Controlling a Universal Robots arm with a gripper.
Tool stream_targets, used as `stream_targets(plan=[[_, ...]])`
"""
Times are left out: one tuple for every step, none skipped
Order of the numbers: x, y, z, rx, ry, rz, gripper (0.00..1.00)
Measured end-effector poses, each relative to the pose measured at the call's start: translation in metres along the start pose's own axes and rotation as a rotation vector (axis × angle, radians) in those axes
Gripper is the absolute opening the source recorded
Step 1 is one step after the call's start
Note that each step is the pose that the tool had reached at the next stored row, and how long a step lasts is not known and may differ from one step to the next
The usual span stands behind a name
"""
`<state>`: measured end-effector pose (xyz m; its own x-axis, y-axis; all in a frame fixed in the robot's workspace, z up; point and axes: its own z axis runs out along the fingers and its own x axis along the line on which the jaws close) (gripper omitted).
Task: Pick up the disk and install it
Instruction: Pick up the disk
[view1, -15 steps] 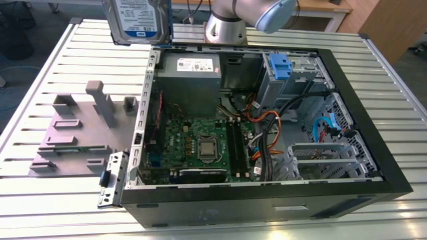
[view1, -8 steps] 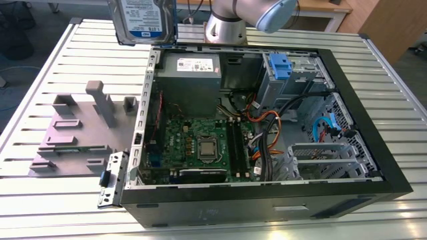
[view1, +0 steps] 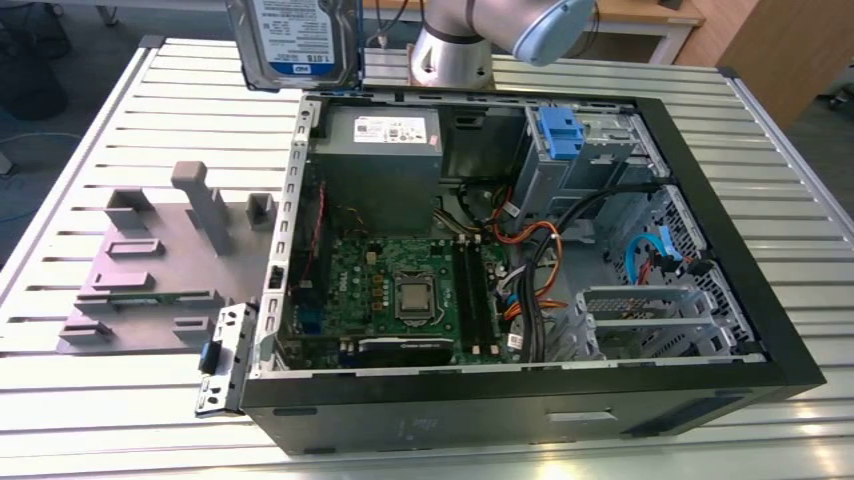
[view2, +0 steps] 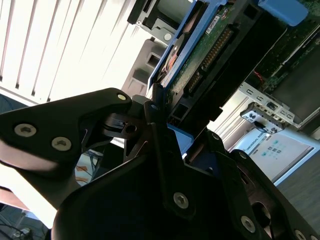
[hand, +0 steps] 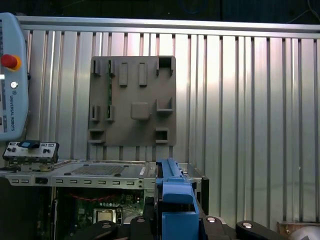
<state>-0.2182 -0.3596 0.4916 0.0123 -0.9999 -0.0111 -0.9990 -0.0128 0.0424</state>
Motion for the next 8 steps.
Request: stream_targets(plan=[[0.0000, -0.0011, 0.0000, 0.0000, 0.0000, 0.000, 0.36], [0.0000, -0.0023, -0.0001, 0.0000, 0.0000, 0.000, 0.36], [0.0000, -0.0034, -0.0001, 0.0000, 0.0000, 0.000, 0.36], [0.0000, -0.0045, -0.0002, 0.0000, 0.0000, 0.000, 0.36], [0.0000, -0.0057, -0.0002, -0.0001, 0.0000, 0.000, 0.36], [0.0000, -0.0068, -0.0003, -0.0001, 0.0000, 0.000, 0.36], [0.0000, -0.0079, -0.0003, -0.0001, 0.0000, 0.000, 0.36], [0.0000, -0.0090, -0.0004, -0.0001, 0.0000, 0.000, 0.36]])
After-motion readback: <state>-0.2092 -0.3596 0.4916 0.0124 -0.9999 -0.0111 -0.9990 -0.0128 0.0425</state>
